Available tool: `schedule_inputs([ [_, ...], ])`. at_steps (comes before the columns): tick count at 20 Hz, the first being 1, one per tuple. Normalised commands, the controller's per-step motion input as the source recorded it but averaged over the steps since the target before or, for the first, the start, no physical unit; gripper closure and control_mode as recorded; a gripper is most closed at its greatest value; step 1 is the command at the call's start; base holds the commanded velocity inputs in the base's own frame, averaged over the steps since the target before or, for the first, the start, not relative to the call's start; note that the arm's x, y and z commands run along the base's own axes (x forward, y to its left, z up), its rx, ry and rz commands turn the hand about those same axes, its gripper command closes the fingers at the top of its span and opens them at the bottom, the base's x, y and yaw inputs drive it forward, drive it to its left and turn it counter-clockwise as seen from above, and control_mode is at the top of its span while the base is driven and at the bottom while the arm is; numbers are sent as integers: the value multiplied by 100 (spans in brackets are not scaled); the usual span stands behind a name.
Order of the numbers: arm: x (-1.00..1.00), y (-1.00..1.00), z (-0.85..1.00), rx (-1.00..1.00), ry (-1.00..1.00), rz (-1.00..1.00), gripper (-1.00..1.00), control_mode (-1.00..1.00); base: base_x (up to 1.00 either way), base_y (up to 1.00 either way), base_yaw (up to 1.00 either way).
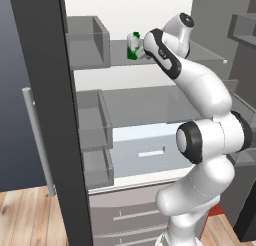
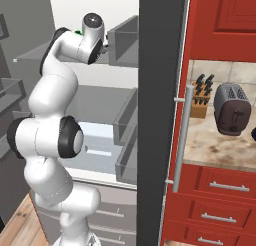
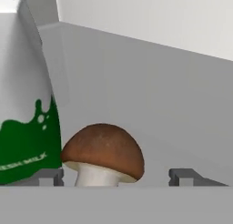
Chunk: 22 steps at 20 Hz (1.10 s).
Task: Pick mushroom from the fridge and place it on the plate on the counter.
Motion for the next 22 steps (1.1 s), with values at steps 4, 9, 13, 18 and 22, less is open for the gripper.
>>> schedule_inputs([
  [4, 0, 2, -21, 0, 0, 4, 100, -100, 0, 0, 0],
  [9, 0, 0, -17, 0, 0, 2, 100, -100, 0, 0, 0],
  [13, -17, -2, 3, 0, -3, 0, 100, -100, 0, 0, 0],
  [18, -85, -22, 23, 0, -5, -3, 100, -100, 0, 0, 0],
  [22, -100, -10, 34, 0, -2, -13, 100, -100, 0, 0, 0],
])
